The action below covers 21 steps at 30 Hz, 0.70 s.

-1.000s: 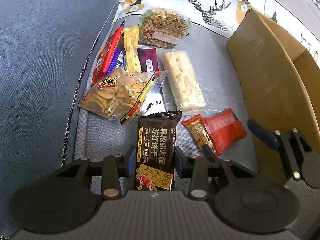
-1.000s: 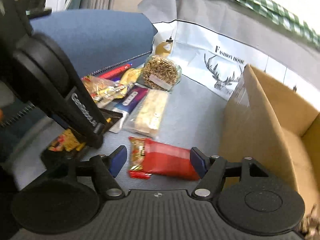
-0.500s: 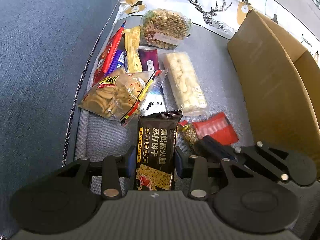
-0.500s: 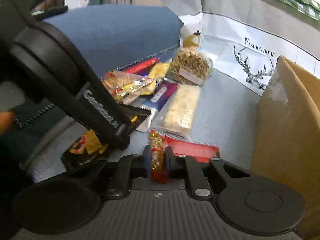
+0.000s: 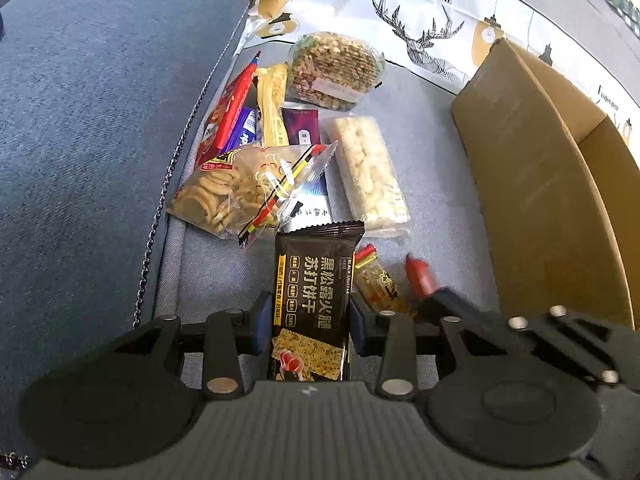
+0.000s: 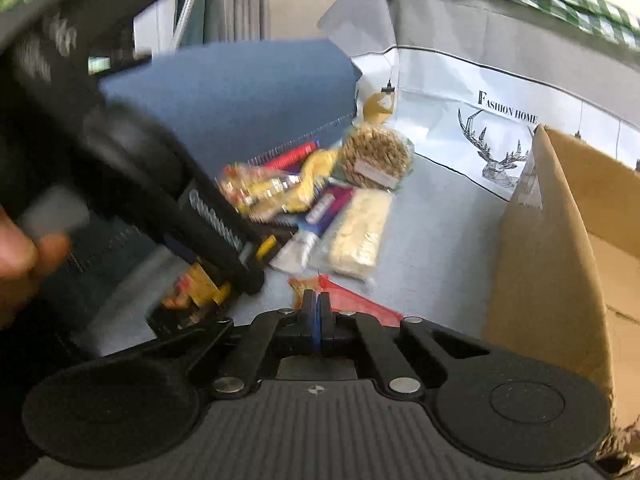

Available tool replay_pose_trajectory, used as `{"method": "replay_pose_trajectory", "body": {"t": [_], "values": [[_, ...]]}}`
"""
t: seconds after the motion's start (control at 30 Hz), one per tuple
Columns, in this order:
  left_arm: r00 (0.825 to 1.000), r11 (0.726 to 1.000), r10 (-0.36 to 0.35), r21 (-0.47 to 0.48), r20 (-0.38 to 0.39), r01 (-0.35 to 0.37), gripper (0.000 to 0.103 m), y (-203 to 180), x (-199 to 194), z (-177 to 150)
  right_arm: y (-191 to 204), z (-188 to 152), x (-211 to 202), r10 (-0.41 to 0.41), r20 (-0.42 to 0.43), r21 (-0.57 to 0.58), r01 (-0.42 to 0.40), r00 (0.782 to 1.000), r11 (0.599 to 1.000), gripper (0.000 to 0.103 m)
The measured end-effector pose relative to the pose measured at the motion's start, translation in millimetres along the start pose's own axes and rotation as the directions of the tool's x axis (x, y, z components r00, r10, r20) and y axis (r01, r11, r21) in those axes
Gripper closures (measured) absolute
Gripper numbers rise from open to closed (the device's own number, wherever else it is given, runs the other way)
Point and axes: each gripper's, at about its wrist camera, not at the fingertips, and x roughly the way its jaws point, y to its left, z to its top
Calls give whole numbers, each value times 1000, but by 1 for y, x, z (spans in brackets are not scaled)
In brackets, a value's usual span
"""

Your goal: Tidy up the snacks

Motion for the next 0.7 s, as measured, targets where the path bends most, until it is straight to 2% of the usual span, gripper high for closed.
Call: {"method": "replay_pose_trajectory", "body": {"t": [0.2, 0.3, 0.33, 0.4, 0.43, 0.47, 0.53, 0.6, 0.67, 0.7], "values": [[1000, 1000, -8, -5, 5, 8, 60, 1, 0, 0, -11, 18, -35, 62, 150, 79, -74, 987, 994, 103], [1000, 1000, -11, -8, 11, 11, 60, 2, -2, -1, -22, 24, -50, 75, 196, 123, -100, 978, 987, 103], [1000, 1000, -11, -11, 13, 11, 60, 2, -2, -1, -26, 25, -51, 80, 194, 132, -107, 978, 986, 103], [1000, 1000, -12, -15, 15, 13, 60, 3, -4, -1, -29, 22, -46, 126, 133, 135, -144, 983, 980, 103], [1000, 1000, -14, -16, 15, 14, 60, 3, -5, -1, -26, 18, -40, 132, 85, 118, -141, 988, 983, 103], [1000, 1000, -16, -18, 15, 16, 60, 3, -5, -2, -21, 14, -34, 97, 52, 81, -101, 994, 992, 101], [1000, 1000, -18, -18, 15, 19, 60, 3, -5, -1, -11, 5, -20, 29, -9, 13, -29, 1000, 999, 81], [1000, 1000, -17, -12, 15, 17, 60, 2, -5, -1, -6, -1, -8, 2, -58, -6, -2, 998, 1000, 41], [1000, 1000, -16, -6, 13, 16, 60, 2, -3, -1, 0, -5, 2, -43, -93, -49, 39, 995, 998, 24], [1000, 1000, -16, -4, 10, 16, 60, 2, -2, 0, 2, -7, 7, -60, -102, -71, 52, 993, 996, 21]]}}
